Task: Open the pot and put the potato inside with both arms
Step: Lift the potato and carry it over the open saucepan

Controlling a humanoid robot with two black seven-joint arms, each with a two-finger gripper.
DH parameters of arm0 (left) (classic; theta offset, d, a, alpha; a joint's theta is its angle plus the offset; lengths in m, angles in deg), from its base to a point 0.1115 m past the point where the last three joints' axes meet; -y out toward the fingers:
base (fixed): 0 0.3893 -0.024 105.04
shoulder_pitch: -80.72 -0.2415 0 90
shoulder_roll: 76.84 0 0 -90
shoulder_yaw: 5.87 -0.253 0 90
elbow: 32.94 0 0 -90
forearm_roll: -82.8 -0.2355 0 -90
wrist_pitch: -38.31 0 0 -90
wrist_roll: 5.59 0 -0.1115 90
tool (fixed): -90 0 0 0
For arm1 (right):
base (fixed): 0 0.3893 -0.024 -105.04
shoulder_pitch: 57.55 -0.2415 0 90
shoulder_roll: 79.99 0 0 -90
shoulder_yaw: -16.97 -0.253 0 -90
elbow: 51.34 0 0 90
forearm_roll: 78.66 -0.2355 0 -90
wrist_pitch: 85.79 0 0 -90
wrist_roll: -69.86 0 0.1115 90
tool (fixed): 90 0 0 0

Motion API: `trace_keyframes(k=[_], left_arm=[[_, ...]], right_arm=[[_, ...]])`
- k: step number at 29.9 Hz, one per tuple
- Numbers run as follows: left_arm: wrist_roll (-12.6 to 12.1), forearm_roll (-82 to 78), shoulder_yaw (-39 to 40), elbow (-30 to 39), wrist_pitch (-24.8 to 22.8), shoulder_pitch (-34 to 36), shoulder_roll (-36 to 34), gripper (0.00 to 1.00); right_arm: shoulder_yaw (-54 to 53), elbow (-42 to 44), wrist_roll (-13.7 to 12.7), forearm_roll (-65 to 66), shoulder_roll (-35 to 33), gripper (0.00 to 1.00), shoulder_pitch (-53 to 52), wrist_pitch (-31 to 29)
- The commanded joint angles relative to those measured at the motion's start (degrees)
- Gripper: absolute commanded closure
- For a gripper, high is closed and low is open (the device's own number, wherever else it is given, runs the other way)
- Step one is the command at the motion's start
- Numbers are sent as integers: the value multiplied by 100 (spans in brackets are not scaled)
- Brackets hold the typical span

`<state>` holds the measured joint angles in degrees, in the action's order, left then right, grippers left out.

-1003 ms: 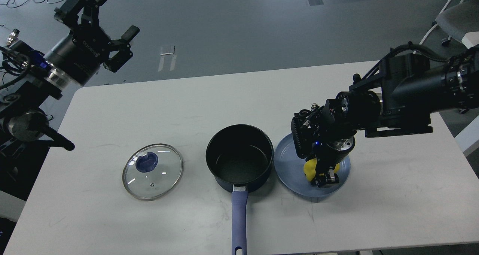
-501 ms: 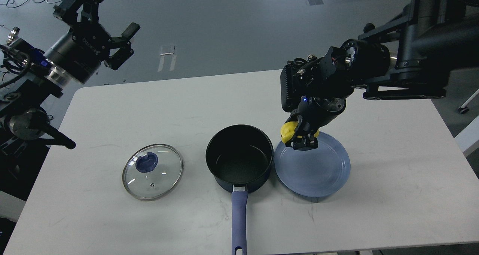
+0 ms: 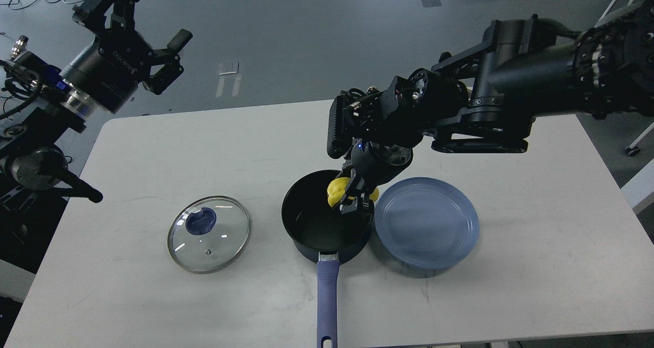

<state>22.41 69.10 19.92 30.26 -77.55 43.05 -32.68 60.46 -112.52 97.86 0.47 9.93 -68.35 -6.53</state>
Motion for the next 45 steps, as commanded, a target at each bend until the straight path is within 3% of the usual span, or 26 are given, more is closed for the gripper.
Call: trace_keyframes(k=[1,24,28,34,40,45], left_arm=[[0,-1,5,0,2,-3,5,2],[0,-1,14,0,-16,-29,14,2],[0,-1,32,9,-16,-29,5,2],[0,8,49,9,-16,-29,5,2],[0,8,58,9,-16,-29,-4,2],[0,8,58,9,-16,-29,-4,2]], right_arm=[[37,194,0,-37,8,82,51,2],[64,264,0,-1066,8,78,394,283],[64,264,0,-1066,8,70,535,292],[64,282,0,-1074,8,48,579,309],[64,308,0,-1083,8,44,579,309],[64,308,0,-1223,8,9,588,353]])
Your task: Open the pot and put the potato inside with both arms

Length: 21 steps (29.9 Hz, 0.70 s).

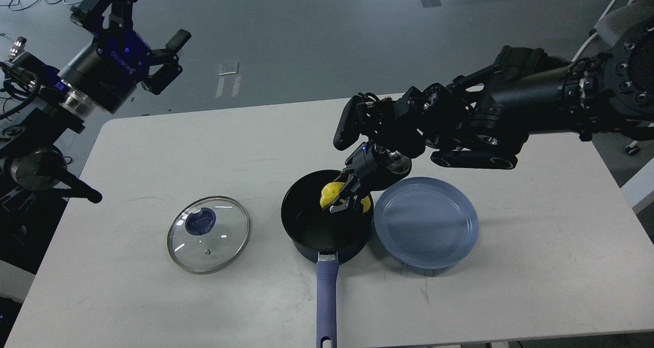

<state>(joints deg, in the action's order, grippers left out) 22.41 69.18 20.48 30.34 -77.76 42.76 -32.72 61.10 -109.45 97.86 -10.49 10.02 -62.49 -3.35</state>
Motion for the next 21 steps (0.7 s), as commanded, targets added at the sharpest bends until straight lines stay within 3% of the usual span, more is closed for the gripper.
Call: trace_keyframes(k=[1,13,21], left_arm=[[0,0,2,0,5,0,0,2],[0,0,2,0,5,0,9,2],[0,0,2,0,-3,-18,61,2]], right_arm=[[-1,2,1,-171,0,7,2,44],[-36,177,1,-330,0,4,-104,53],[-922,713,1,-1656,-183,4,-69,-26]])
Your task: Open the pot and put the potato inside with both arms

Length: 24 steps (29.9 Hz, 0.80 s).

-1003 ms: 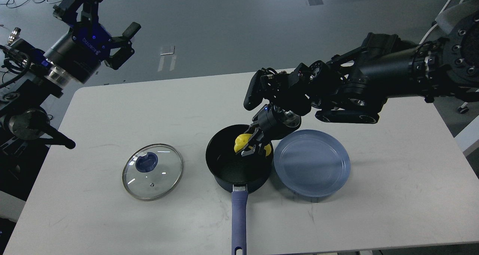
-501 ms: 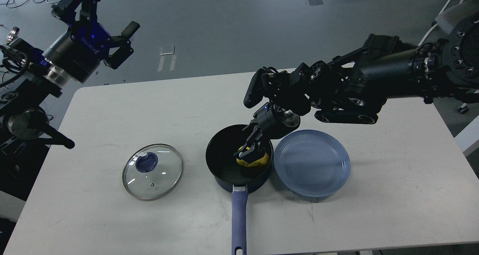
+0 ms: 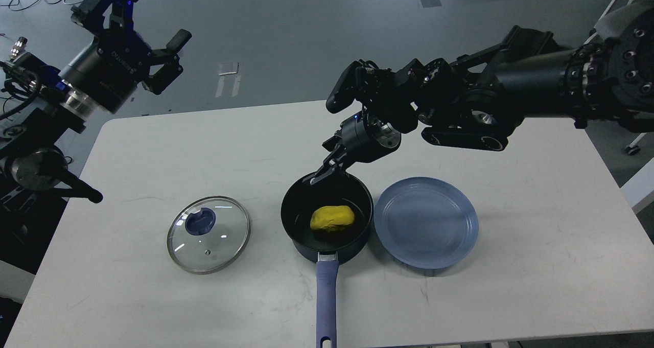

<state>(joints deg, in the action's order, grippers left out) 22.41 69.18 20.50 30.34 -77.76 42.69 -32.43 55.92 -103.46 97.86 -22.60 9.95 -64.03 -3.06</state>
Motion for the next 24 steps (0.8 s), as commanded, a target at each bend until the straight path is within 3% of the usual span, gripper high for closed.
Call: trace_keyframes(k=[1,7,11,21,24], left_arm=[[0,0,0,0,-3,-11,42,2],[0,0,0,0,-47,-72,94,2],[0,9,8,0,-143,-186,138,2],[0,0,70,0,-193,-511,279,2],[0,0,79,0,-193,-625,332,2]], right_arm=[[-493,123,0,-534,-335,4,120,-55],[-1143,35,0,-1517,-1645,4,629,-90],[-2195,9,0,-3132,-2540,4,1532,-432],[-4544,-264,0,-4946,-3430,4,4390,-635],[-5273,-360,0,-5254,-3553,4,5287,-1056]])
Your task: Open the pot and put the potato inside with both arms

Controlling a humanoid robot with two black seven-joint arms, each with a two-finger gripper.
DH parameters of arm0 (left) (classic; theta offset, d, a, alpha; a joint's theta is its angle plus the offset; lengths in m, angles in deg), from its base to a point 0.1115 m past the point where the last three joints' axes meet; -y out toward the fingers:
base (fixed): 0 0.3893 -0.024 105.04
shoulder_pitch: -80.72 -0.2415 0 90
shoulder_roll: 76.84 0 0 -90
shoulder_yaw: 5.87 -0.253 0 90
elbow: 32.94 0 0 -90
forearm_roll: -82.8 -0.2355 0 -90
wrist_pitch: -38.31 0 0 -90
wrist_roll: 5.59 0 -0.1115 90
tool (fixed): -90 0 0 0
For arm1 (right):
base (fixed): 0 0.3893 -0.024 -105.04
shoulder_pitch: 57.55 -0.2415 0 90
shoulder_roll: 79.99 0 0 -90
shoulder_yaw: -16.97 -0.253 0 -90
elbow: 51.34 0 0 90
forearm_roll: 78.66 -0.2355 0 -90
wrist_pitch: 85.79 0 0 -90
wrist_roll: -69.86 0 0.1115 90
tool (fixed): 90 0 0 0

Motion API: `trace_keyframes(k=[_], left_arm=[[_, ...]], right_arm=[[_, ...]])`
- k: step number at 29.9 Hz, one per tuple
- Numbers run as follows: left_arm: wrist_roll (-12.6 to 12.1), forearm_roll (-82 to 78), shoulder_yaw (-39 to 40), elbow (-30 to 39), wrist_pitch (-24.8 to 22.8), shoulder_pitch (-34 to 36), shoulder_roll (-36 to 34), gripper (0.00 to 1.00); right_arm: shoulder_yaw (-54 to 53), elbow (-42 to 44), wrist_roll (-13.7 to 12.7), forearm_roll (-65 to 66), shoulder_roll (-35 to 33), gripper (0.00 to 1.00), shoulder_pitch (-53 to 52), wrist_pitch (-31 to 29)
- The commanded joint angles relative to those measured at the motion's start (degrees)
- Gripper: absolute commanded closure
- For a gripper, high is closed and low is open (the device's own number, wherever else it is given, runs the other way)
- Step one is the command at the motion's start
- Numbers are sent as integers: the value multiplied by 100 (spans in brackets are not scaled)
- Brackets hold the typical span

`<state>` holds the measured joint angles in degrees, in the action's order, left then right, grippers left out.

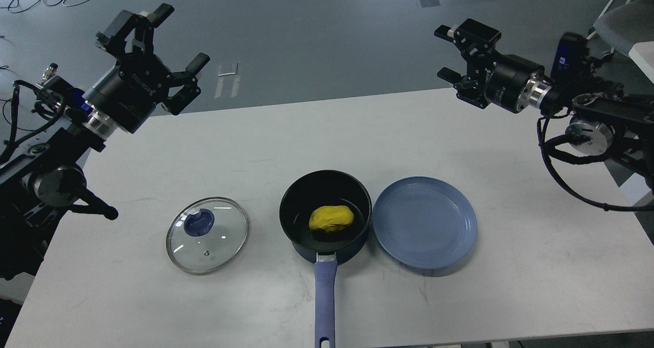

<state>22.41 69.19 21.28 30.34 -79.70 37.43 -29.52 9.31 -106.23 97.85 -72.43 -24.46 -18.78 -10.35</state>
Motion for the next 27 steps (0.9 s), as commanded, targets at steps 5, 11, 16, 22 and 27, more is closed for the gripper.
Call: trace_keyframes(k=[5,11,16,22,27], left_arm=[[0,-10,9,0,1,-302,163,2],[0,-27,132,0,1,-680,383,2],[-49,-45,203,-9,1,-944,524,2],[-49,-80,220,-9,1,-1102,603,2],[-58,-80,282,-9,1,-1111,603,2]], right_arm=[[-1044,-82,1,-499,-244,4,1589,-1049],[-1070,-82,1,-614,-306,4,1977,-1345],[-1088,-82,1,-605,-270,3,1977,-1345],[-1088,-74,1,-570,-235,0,1986,-1345],[-1088,-82,1,-570,-226,0,1986,-1345]])
